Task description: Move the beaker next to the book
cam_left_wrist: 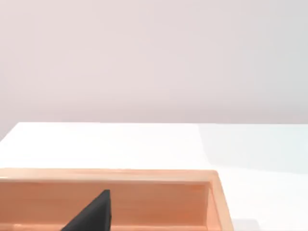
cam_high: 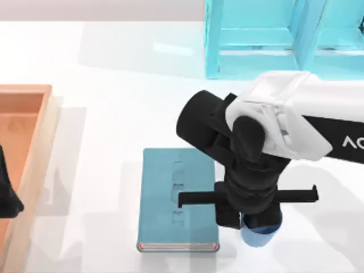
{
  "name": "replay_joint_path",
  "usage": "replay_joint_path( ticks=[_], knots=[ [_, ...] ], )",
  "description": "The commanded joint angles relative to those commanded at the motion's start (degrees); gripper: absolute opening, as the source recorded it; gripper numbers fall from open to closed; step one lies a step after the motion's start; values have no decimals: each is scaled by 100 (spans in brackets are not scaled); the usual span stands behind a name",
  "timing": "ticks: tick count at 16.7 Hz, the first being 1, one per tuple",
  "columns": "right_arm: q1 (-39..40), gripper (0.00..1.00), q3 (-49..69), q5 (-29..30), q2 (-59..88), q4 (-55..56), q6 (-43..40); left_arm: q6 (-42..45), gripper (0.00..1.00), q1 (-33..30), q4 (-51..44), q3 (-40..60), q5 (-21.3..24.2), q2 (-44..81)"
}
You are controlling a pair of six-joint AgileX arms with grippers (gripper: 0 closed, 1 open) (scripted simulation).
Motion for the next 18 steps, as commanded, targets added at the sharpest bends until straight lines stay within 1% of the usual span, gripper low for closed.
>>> replay_joint_path(
  ticks=[12,13,18],
  knots=[
    [0,98,0,0,0,0,0,0,100,0,0,0,0,0],
    [0,100,0,0,0,0,0,0,100,0,0,0,0,0],
    [0,100,0,0,0,0,0,0,100,0,0,0,0,0]
  ],
)
